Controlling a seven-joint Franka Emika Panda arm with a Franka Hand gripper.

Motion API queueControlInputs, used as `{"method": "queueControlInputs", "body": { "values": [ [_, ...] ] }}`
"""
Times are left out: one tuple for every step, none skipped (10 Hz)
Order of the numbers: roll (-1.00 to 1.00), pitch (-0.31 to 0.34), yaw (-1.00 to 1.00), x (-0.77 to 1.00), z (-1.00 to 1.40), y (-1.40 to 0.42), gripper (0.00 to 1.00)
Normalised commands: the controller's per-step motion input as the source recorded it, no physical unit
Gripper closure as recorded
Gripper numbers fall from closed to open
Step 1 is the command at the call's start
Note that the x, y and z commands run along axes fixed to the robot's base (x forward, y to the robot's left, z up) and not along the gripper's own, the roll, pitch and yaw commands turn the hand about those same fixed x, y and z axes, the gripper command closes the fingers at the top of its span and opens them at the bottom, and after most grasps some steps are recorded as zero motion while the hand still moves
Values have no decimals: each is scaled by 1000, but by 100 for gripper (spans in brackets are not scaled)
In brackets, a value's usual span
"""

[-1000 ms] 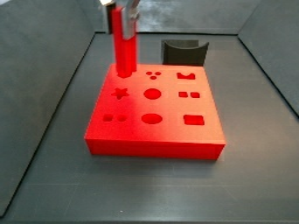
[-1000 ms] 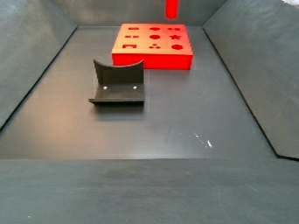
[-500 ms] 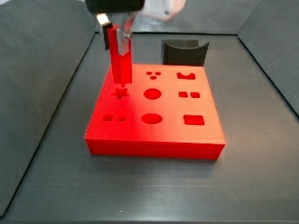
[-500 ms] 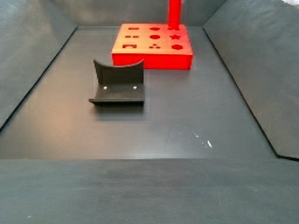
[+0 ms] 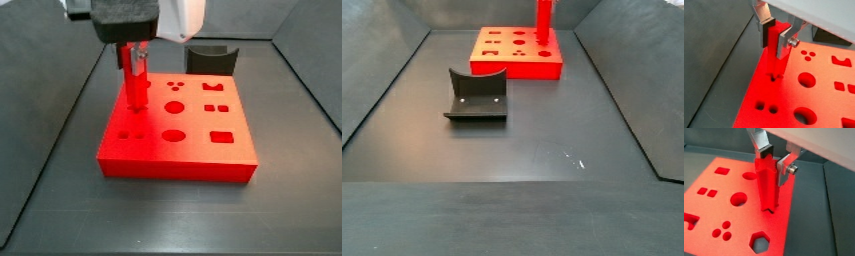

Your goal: Insert the star object.

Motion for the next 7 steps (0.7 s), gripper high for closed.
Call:
{"method": "queueControlInputs", "body": {
  "values": [
    [27, -74, -71, -11, -209, 0, 100],
    [37, -66, 0, 6, -206, -37, 100],
    [31, -51, 0, 71, -214, -40, 100],
    [64, -57, 0, 69, -283, -9, 100],
    [93, -43, -20, 46, -309, 0, 100],
    [106, -4, -29, 169, -206, -103, 100],
    [126, 0, -143, 294, -134, -189, 100]
  ]
}}
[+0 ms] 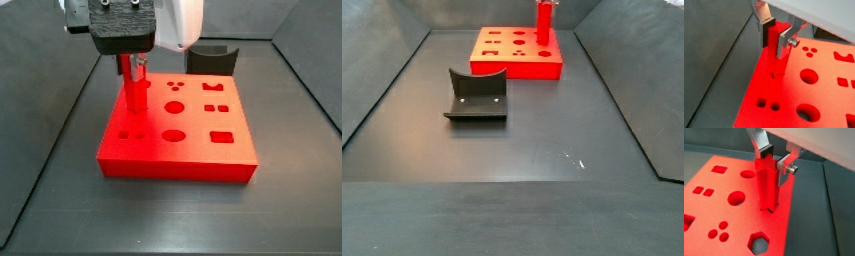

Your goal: Insert the star object.

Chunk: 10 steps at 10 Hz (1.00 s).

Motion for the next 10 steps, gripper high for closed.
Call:
{"method": "queueControlInputs", "body": {
  "values": [
    [103, 0, -409, 223, -114, -114, 100],
    [116, 0, -337, 77, -154, 0, 100],
    [126, 0, -226, 0, -169, 0, 100],
    [116, 0, -194, -23, -251, 49, 100],
    [97, 0, -189, 0, -334, 0, 100],
    [110, 0, -226, 0, -423, 0, 100],
    [101, 0, -171, 0, -409, -3, 100],
    [60, 0, -229, 151, -517, -9, 100],
    [74, 0, -223, 229, -840, 0, 100],
    [40, 0, -223, 277, -1000, 0, 100]
  ]
}}
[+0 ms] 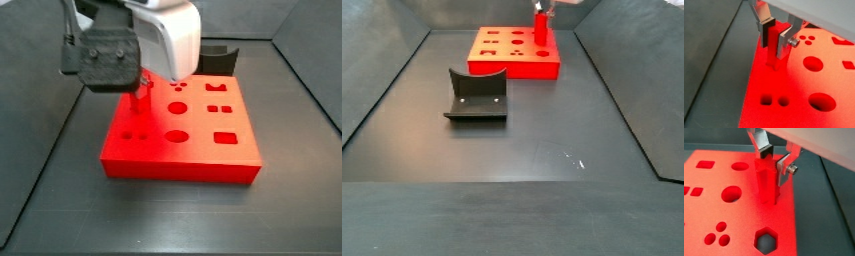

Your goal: Insert the star object.

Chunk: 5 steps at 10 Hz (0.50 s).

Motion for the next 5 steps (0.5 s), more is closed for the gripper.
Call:
{"method": "queueControlInputs", "body": {
  "values": [
    [26, 0, -249, 263, -1000, -17, 100],
    [20, 0, -297, 269, -1000, -46, 100],
    [16, 0, -309, 251, -1000, -57, 100],
    [13, 0, -303, 257, -1000, -49, 100],
    [14, 0, -286, 240, -1000, -29, 100]
  ]
}}
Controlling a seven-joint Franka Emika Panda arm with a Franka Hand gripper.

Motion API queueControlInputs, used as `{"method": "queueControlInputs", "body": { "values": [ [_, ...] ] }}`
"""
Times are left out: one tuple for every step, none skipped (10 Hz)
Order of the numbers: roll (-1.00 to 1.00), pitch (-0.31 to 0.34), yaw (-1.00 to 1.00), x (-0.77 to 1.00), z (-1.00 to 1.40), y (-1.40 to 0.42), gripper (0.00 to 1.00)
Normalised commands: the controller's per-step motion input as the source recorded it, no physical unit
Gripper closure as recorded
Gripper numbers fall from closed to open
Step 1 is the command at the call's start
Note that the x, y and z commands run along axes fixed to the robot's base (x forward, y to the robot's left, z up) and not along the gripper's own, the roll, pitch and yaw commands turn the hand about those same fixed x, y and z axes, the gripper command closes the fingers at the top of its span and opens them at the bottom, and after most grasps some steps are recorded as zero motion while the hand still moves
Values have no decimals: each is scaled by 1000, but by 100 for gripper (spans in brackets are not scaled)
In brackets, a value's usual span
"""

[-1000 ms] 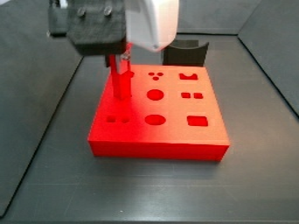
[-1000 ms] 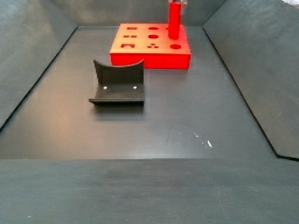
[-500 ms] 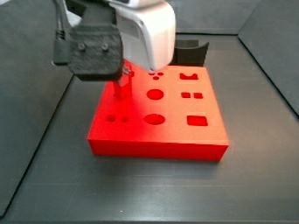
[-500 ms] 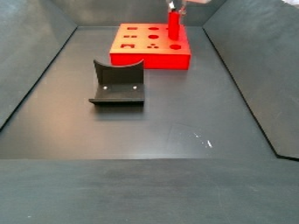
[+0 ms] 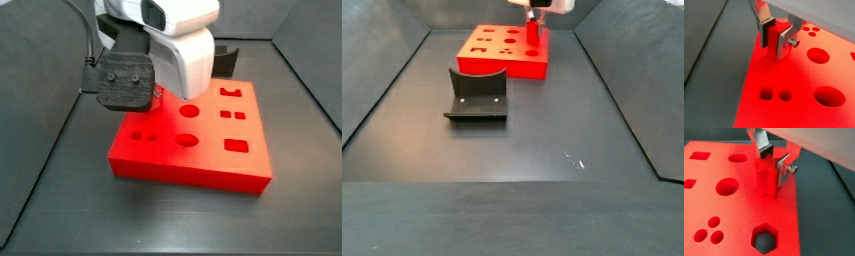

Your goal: Insert the star object.

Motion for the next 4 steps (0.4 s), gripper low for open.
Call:
{"method": "queueControlInputs", "body": {
  "values": [
    [6, 0, -249, 134, -1000, 0, 100],
    [0, 0, -151, 0, -1000, 203, 100],
    [30, 0, 0, 0, 0, -14, 100],
    [0, 0, 0, 0, 0, 0, 100]
  ]
}}
